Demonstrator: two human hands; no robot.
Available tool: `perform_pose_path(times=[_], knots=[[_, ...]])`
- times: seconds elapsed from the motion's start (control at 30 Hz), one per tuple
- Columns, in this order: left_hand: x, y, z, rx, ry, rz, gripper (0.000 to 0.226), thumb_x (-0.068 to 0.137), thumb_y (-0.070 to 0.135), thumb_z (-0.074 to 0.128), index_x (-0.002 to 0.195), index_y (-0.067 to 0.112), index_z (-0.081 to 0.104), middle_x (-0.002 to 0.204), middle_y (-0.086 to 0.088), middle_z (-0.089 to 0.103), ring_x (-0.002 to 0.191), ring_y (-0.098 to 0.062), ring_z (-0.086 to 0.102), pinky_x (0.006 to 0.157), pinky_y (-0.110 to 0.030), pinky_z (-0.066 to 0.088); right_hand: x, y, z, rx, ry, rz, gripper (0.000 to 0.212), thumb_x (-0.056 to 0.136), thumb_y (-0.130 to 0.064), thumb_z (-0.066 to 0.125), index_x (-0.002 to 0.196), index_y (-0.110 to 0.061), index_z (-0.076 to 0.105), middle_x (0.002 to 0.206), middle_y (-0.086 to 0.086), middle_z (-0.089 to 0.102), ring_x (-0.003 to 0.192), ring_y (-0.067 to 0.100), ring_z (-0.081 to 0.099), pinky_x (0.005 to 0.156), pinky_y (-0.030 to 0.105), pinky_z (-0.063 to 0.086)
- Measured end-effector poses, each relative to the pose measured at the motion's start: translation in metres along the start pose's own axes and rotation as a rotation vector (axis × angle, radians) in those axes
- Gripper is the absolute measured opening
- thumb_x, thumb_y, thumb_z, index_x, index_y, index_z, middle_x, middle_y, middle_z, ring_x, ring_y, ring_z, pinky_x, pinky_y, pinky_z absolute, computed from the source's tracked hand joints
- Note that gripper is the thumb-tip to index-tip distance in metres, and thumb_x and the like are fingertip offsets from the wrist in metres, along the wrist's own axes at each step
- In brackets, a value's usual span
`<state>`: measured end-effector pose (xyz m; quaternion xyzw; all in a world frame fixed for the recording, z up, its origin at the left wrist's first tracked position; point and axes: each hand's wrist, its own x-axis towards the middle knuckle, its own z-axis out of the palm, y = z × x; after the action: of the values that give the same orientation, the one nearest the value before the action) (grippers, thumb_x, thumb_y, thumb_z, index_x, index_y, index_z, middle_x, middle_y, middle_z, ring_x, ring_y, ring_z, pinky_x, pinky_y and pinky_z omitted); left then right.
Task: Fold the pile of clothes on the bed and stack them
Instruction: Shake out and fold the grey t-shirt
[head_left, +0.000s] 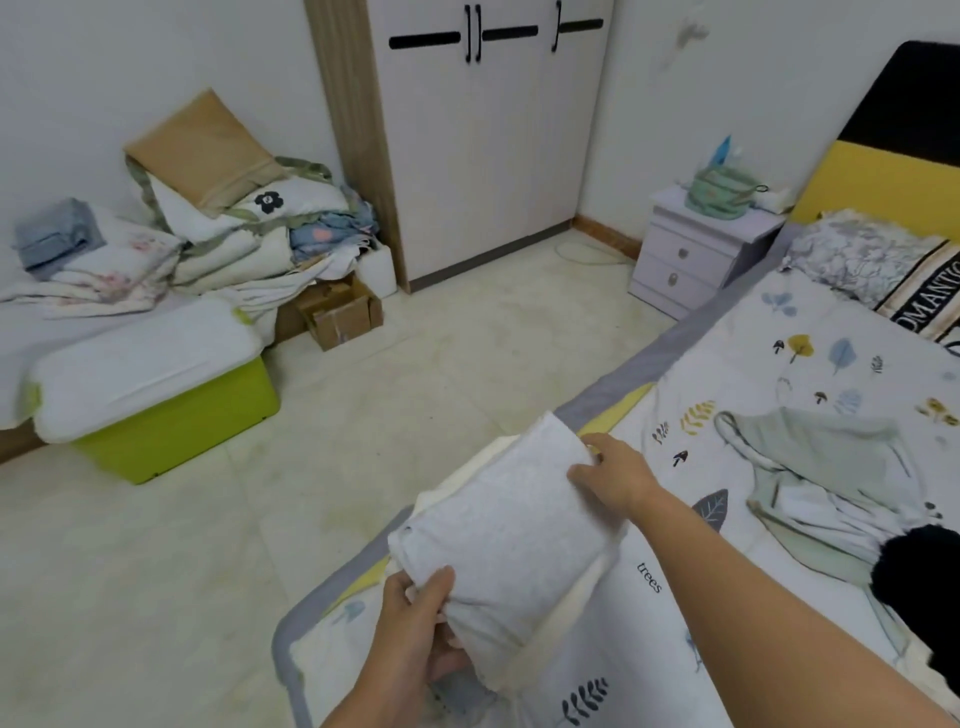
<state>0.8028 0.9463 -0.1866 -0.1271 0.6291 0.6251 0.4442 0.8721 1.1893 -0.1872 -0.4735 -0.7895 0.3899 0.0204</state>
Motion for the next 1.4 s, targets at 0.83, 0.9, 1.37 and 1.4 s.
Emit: perform_pose_path(times=[0.83, 0.9, 1.37, 1.4], knots=[[0.067, 0.004, 0.031, 1.850, 0.044, 0.768, 0.059, 0.098, 0.047, 0.016, 0.148, 0.030, -0.010, 0.157, 0.003, -0.015, 0.145, -0.017, -0.012, 0.115, -0.042, -0.009, -0.014, 0.022, 0.072, -0.228, 0.026, -0.106, 0.063, 0.097, -0.052, 0.027, 0.150, -0.030, 0.000, 0.157, -0.003, -0.017, 0.143, 0.017, -0.019, 0.113, 0.053, -0.007], [0.083, -0.001, 0.020, 1.826, 0.023, 0.734, 0.057, 0.098, 0.048, 0.012, 0.147, 0.033, -0.014, 0.157, 0.004, -0.016, 0.145, -0.015, -0.013, 0.115, -0.040, -0.009, -0.012, 0.027, 0.078, -0.253, -0.008, -0.109, 0.063, 0.097, -0.052, 0.026, 0.150, -0.031, -0.002, 0.157, -0.004, -0.017, 0.143, 0.017, -0.019, 0.113, 0.051, -0.008], [0.087, 0.021, 0.021, 1.796, -0.067, 0.659, 0.064, 0.096, 0.052, 0.021, 0.150, 0.027, -0.004, 0.159, 0.002, -0.007, 0.146, -0.018, -0.003, 0.117, -0.040, 0.000, -0.020, 0.004, 0.065, -0.359, -0.039, -0.063, 0.056, 0.100, -0.041, 0.027, 0.150, -0.023, 0.012, 0.159, 0.004, -0.004, 0.145, 0.023, -0.007, 0.114, 0.053, 0.001], [0.083, 0.023, 0.023, 1.792, -0.070, 0.662, 0.064, 0.096, 0.052, 0.023, 0.150, 0.027, -0.001, 0.159, 0.001, -0.005, 0.146, -0.019, -0.002, 0.117, -0.039, 0.001, -0.025, 0.003, 0.063, -0.358, -0.023, -0.063, 0.053, 0.100, -0.039, 0.028, 0.149, -0.022, 0.017, 0.159, 0.005, 0.001, 0.145, 0.023, -0.002, 0.114, 0.052, 0.003]])
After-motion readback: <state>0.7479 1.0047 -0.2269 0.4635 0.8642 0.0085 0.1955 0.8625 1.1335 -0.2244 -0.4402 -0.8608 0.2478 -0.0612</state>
